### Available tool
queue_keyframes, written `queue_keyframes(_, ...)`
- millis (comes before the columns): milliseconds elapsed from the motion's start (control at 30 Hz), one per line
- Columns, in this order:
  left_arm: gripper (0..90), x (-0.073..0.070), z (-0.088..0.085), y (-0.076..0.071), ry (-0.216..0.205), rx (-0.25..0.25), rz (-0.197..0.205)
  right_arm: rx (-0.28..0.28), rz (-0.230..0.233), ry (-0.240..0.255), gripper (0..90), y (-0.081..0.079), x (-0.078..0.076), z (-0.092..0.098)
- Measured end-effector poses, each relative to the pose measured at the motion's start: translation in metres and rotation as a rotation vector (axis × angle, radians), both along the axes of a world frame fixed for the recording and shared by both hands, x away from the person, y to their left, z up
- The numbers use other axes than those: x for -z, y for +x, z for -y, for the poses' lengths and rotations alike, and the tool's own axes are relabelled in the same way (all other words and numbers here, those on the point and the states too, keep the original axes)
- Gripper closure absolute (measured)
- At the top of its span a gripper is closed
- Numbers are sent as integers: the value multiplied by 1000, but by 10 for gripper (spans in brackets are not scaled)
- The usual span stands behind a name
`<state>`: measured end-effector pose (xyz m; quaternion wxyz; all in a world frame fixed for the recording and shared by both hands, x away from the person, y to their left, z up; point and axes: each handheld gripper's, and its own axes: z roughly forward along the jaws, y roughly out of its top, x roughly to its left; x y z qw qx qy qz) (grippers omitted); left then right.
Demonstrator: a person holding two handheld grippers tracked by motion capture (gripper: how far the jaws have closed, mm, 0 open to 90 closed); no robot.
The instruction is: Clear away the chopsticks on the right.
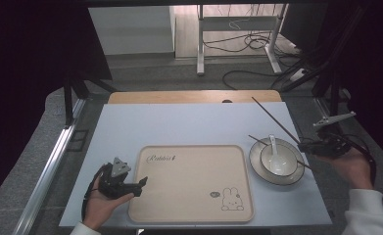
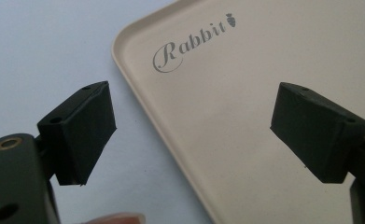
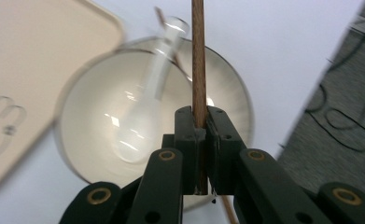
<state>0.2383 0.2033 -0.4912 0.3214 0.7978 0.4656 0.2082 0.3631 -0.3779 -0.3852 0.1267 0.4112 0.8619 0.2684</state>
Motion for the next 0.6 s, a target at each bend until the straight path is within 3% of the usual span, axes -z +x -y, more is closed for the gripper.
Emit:
queue_keyframes(333,140,0,0,0,0,-3,-2,-47,-13,41,831,-13,-10,-36)
queue_keyframes(600,140,0,1,0,3,0,-5,-108,-55,20,830,-33,-5,-74)
